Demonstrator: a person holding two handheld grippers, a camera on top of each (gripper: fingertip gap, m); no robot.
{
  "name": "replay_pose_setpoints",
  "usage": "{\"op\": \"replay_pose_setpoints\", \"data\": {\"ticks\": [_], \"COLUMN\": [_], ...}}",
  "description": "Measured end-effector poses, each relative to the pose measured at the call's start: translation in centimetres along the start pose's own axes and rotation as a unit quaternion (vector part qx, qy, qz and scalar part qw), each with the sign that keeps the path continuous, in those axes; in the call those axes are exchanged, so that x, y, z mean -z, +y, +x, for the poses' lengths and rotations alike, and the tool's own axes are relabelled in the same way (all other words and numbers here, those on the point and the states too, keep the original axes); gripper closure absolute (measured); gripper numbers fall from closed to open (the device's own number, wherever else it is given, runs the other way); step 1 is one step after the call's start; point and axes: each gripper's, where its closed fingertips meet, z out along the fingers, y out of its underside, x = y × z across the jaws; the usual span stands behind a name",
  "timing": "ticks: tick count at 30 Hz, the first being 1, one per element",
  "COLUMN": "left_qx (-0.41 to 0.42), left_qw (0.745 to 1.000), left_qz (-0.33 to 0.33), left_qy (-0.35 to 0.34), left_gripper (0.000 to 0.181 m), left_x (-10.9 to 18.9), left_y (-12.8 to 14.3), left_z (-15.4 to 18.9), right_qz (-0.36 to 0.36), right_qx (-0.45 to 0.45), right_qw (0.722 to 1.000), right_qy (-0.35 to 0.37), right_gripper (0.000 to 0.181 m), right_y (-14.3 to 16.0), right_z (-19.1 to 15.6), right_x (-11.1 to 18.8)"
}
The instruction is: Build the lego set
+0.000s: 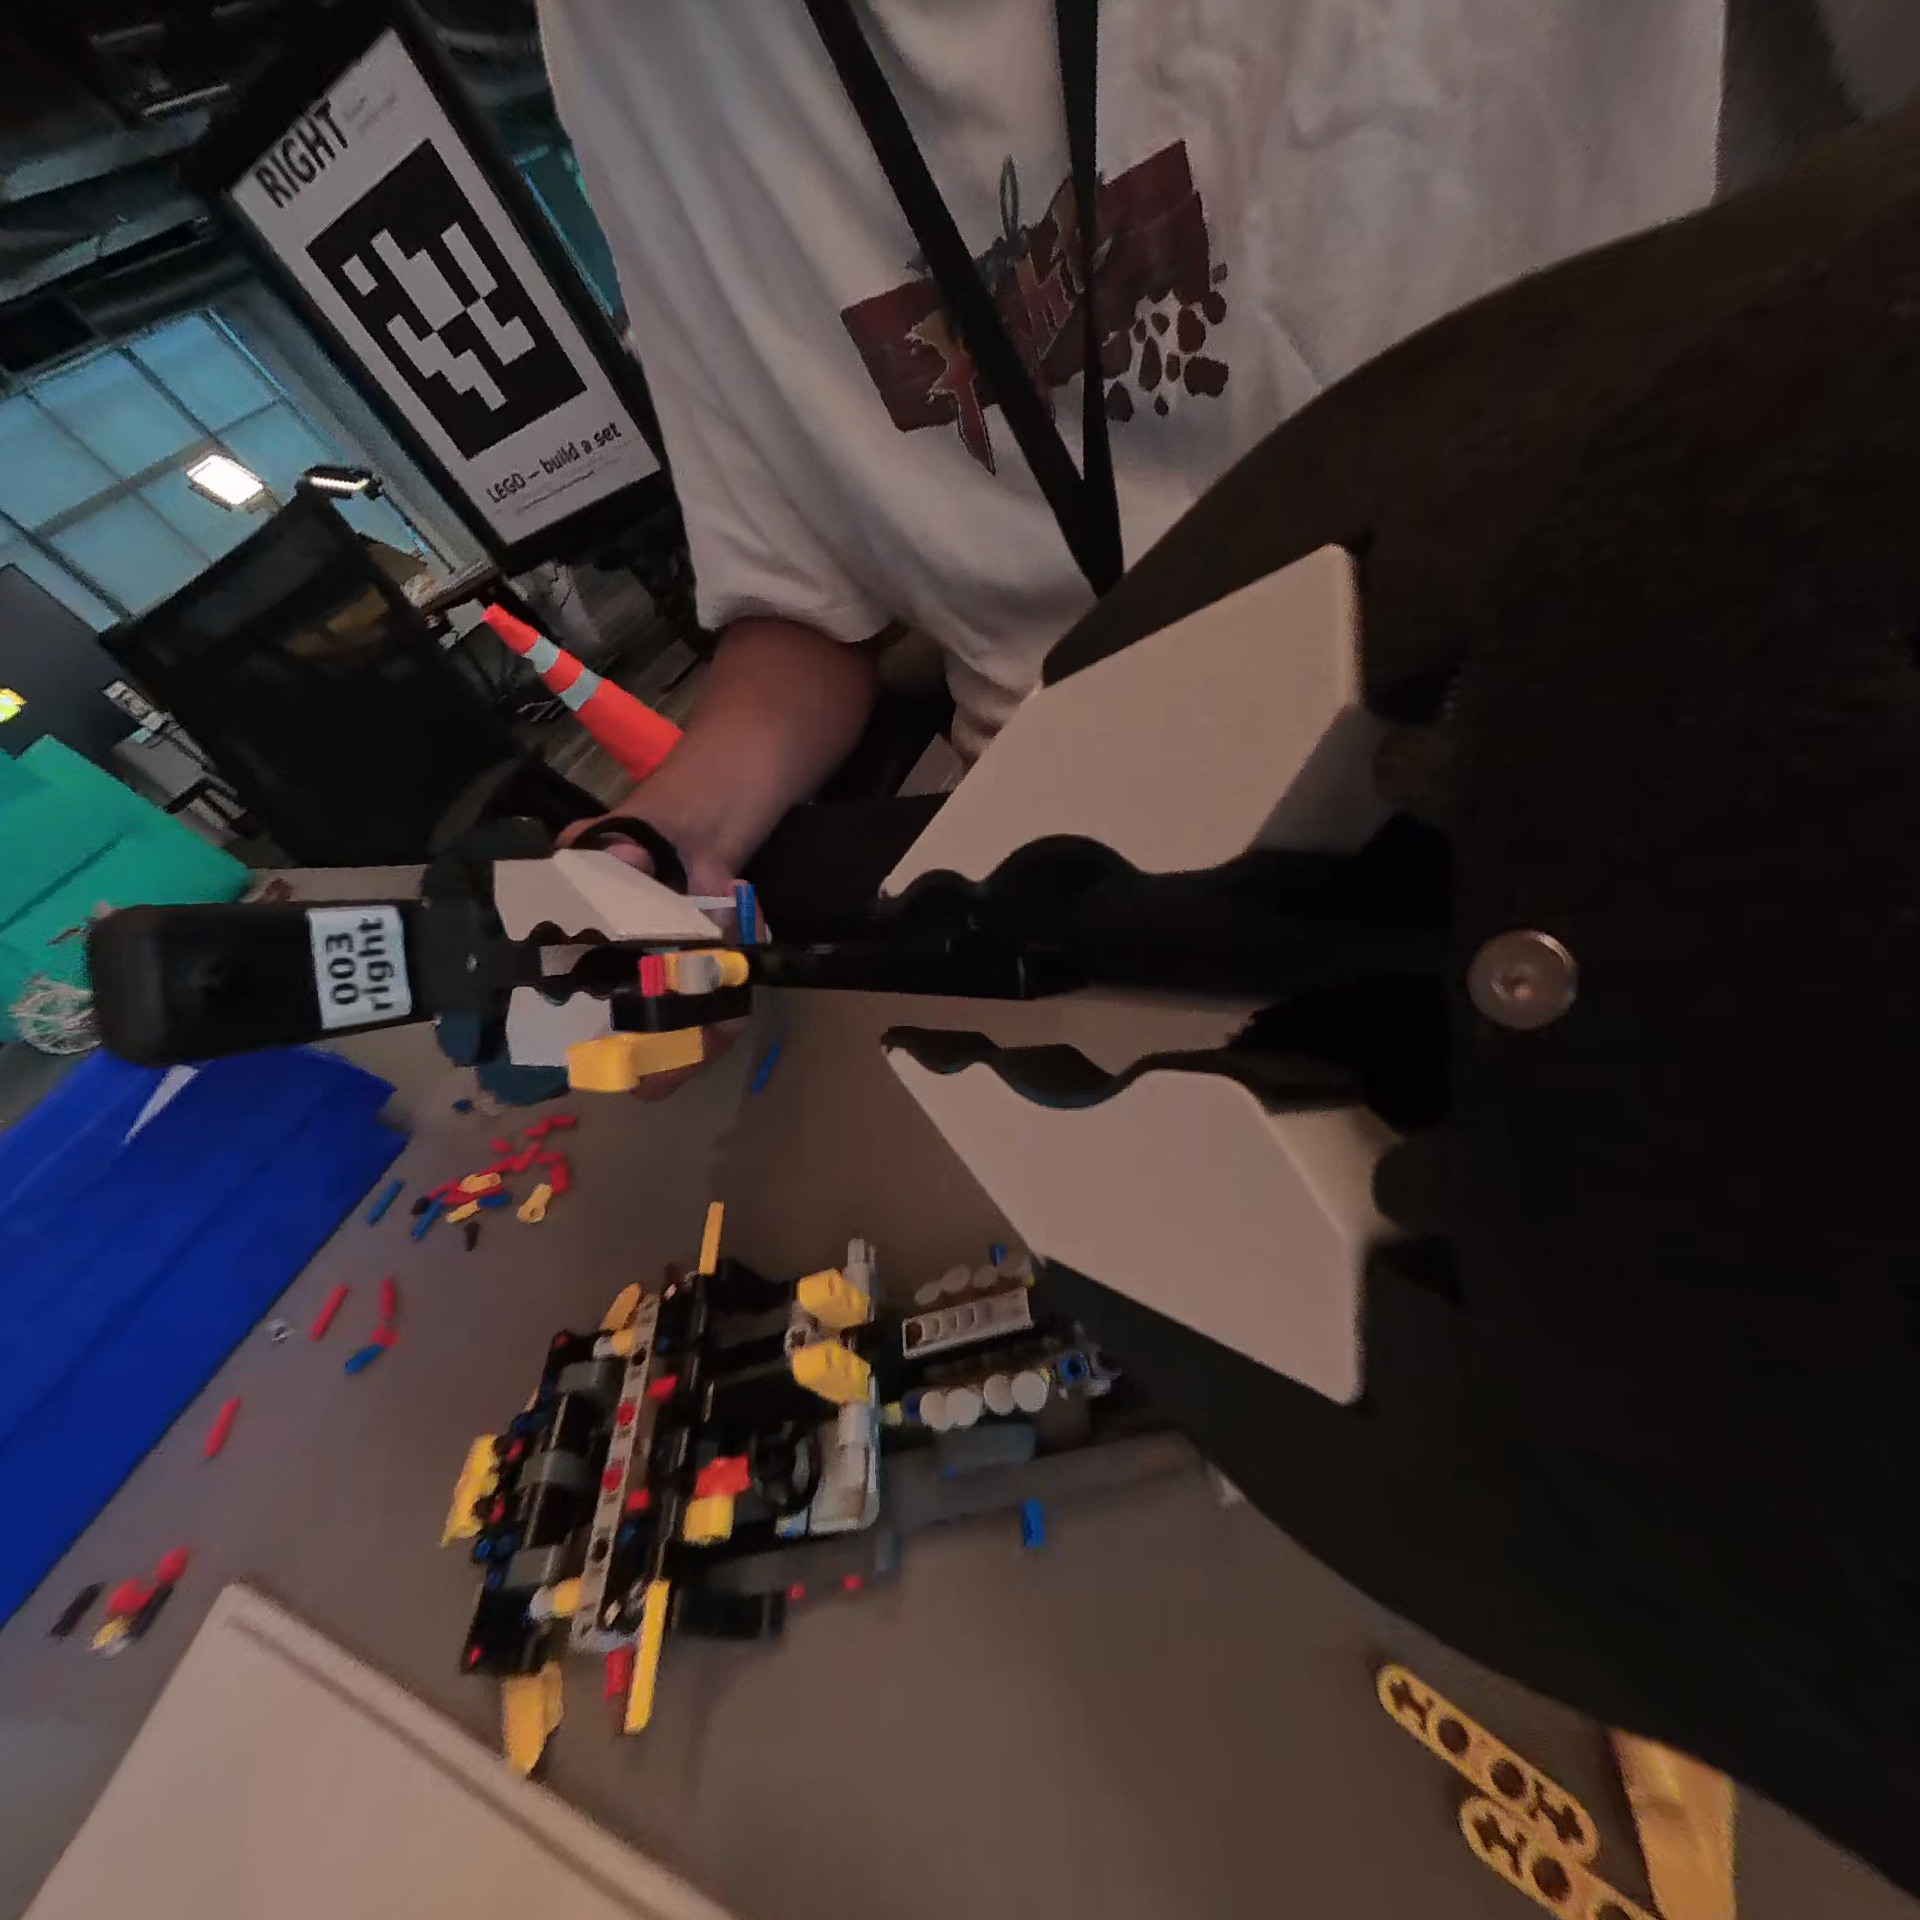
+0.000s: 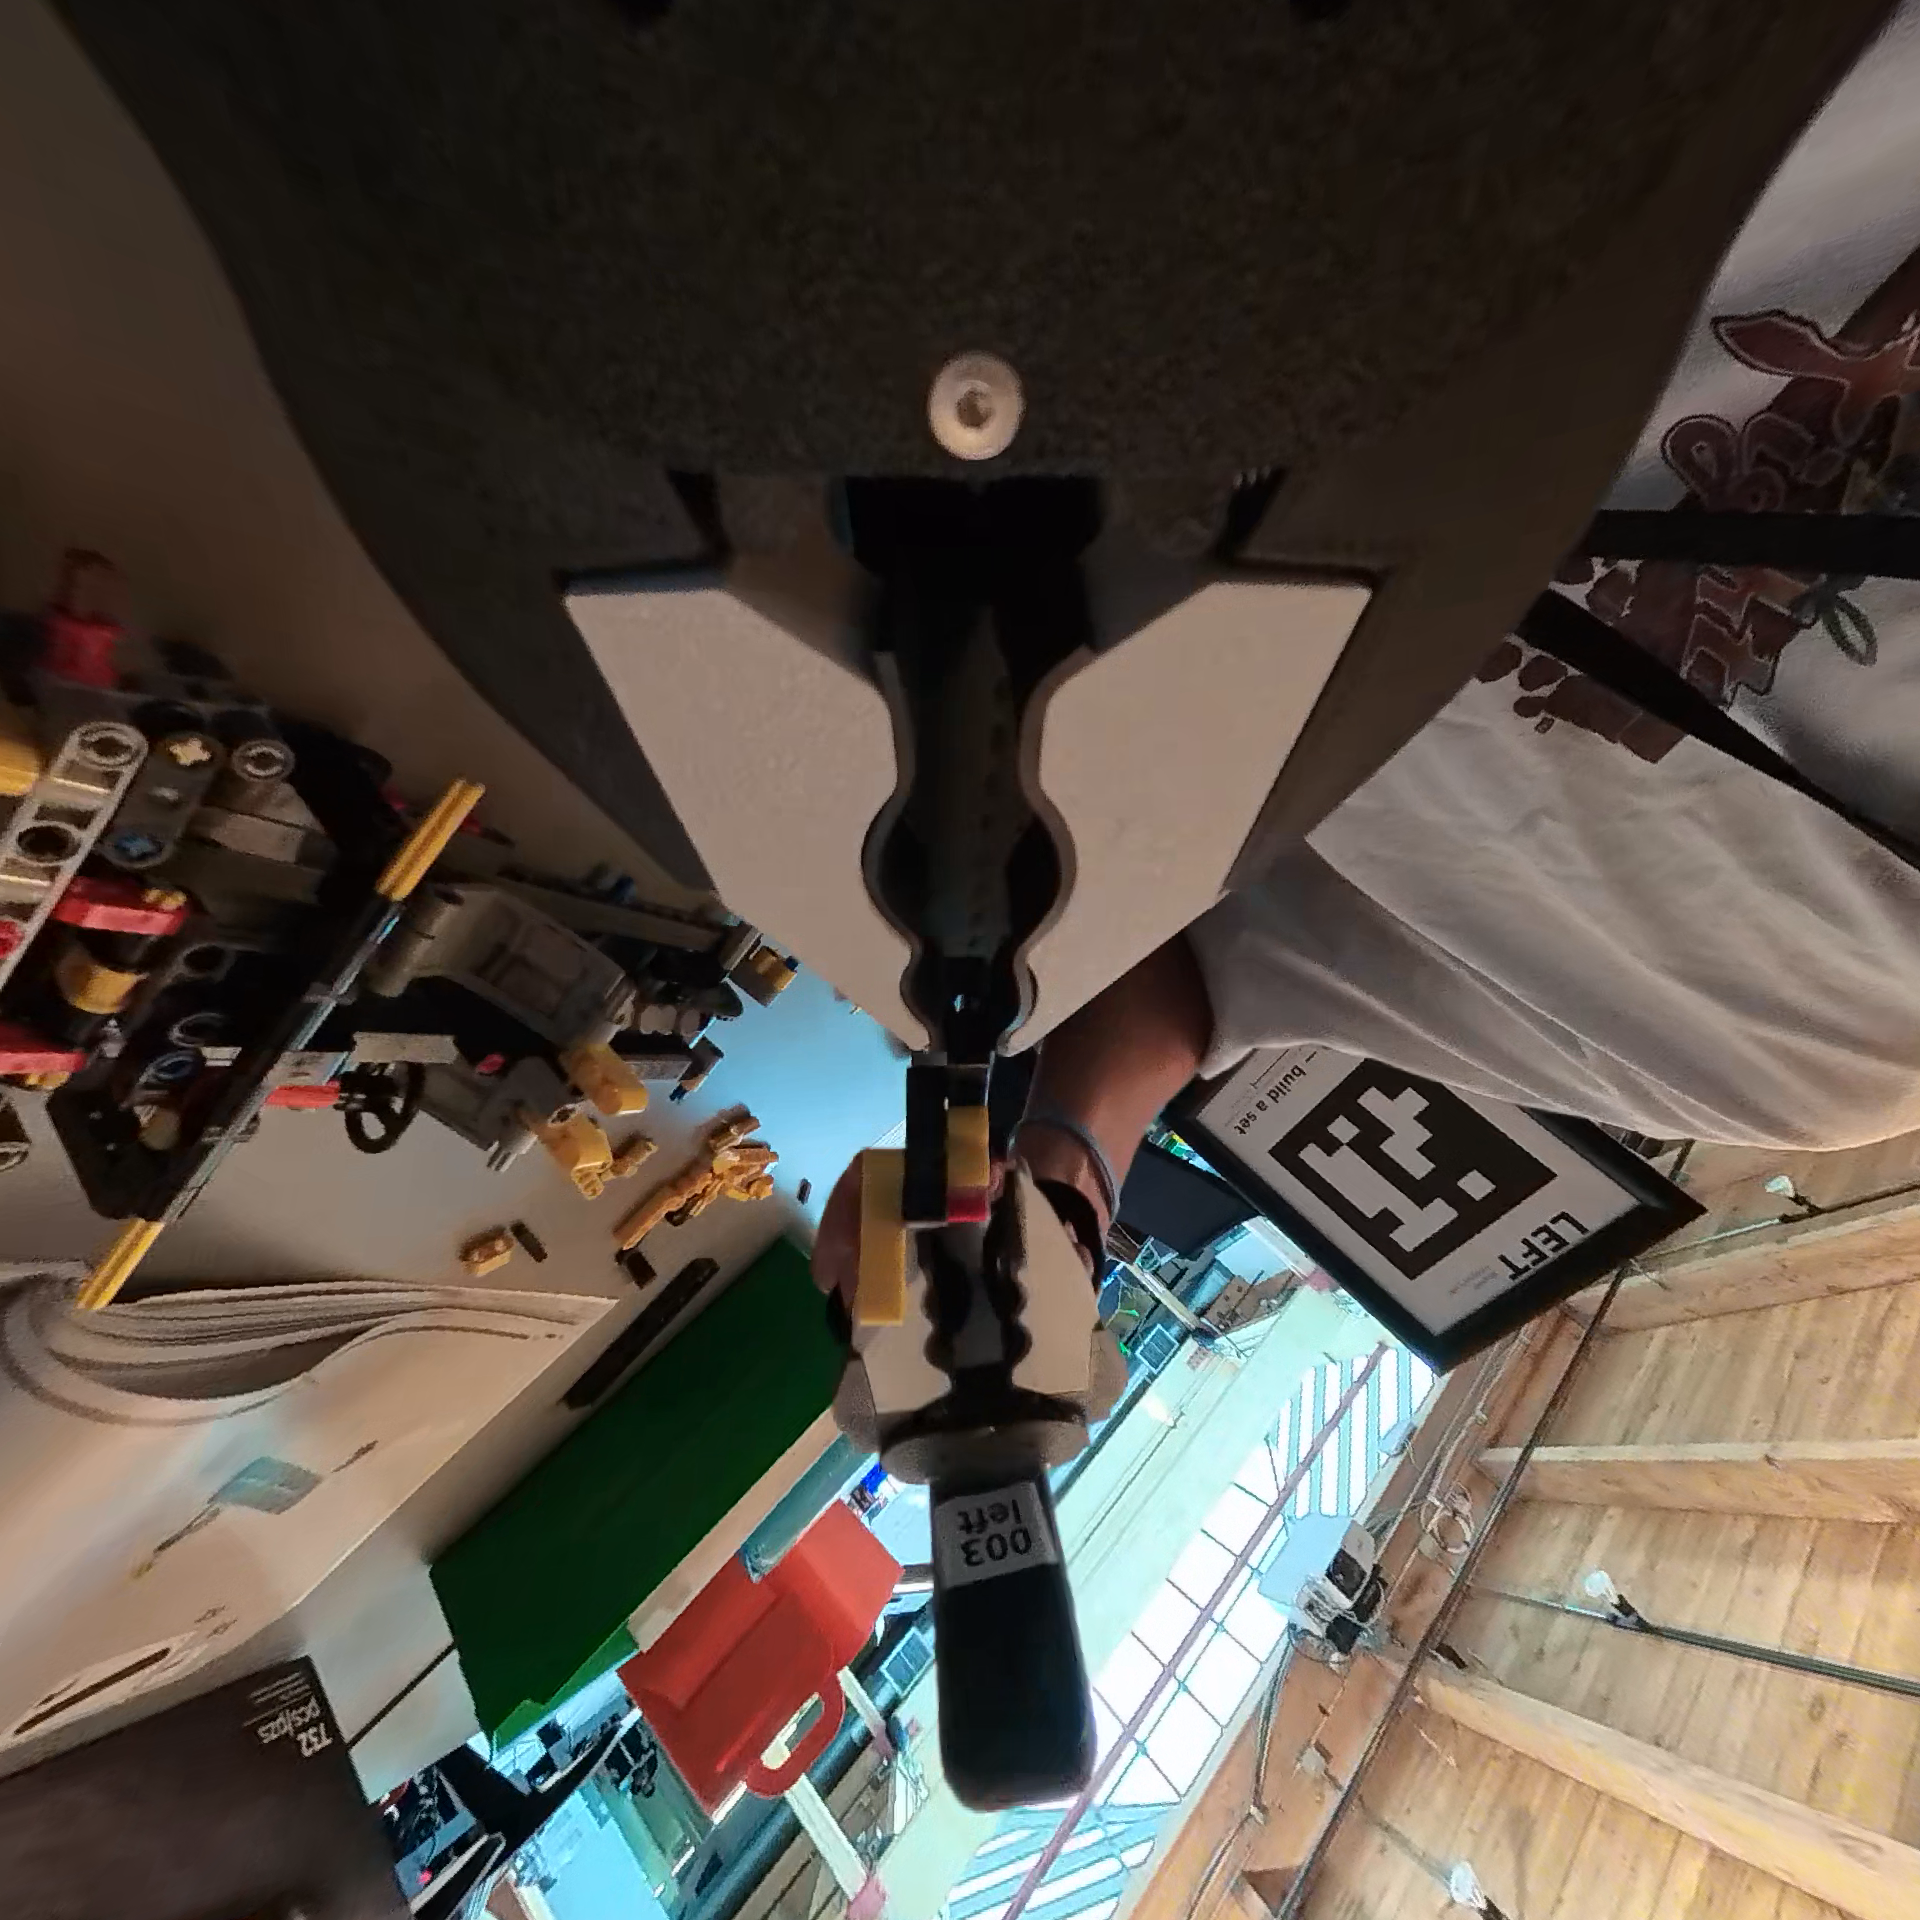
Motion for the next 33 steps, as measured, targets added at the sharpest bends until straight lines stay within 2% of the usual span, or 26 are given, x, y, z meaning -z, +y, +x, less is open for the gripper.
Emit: {"op": "replay_pose_setpoints", "data": {"ticks": [8, 12, 19, 22, 24, 25, 29, 31, 33], "left_qx": [0.067, 0.076, 0.067, 0.053, 0.025, 0.000, -0.069, -0.069, -0.056], "left_qw": [0.988, 0.988, 0.990, 0.996, 0.999, 1.000, 0.982, 0.974, 0.961], "left_qz": [-0.124, -0.118, -0.109, -0.066, -0.011, 0.024, 0.127, 0.163, 0.225], "left_qy": [0.066, 0.070, 0.051, 0.042, 0.036, 0.011, -0.119, -0.138, -0.149], "left_gripper": [0.159, 0.170, 0.171, 0.168, 0.155, 0.153, 0.152, 0.152, 0.152], "left_x": [-3.3, -4.3, -4.1, -3.1, -2.3, -1.8, 0.0, -0.6, -1.1], "left_y": [1.7, 0.9, 0.5, -0.5, -1.4, -1.9, -1.8, -0.9, -0.8], "left_z": [0.0, -0.1, -0.2, 0.0, 0.3, 0.1, -1.2, -1.0, -0.8], "right_qz": [-0.007, 0.003, 0.006, 0.020, 0.033, 0.039, 0.054, 0.062, 0.067], "right_qx": [-0.011, -0.019, -0.029, -0.035, -0.040, -0.041, -0.050, -0.054, -0.049], "right_qw": [1.000, 1.000, 1.000, 0.999, 0.999, 0.998, 0.997, 0.997, 0.997], "right_qy": [-0.004, 0.002, 0.001, -0.005, -0.006, -0.004, 0.009, 0.002, 0.002], "right_gripper": [0.172, 0.174, 0.174, 0.174, 0.174, 0.174, 0.174, 0.174, 0.174], "right_y": [0.5, 0.2, 0.2, -0.3, -0.7, -0.9, -1.4, -1.6, -1.9], "right_z": [0.0, 0.4, 0.5, 0.4, 0.4, 0.6, 1.2, 1.1, 1.0], "right_x": [0.1, 0.4, 0.6, 0.9, 1.1, 1.2, 1.7, 1.8, 2.0]}}
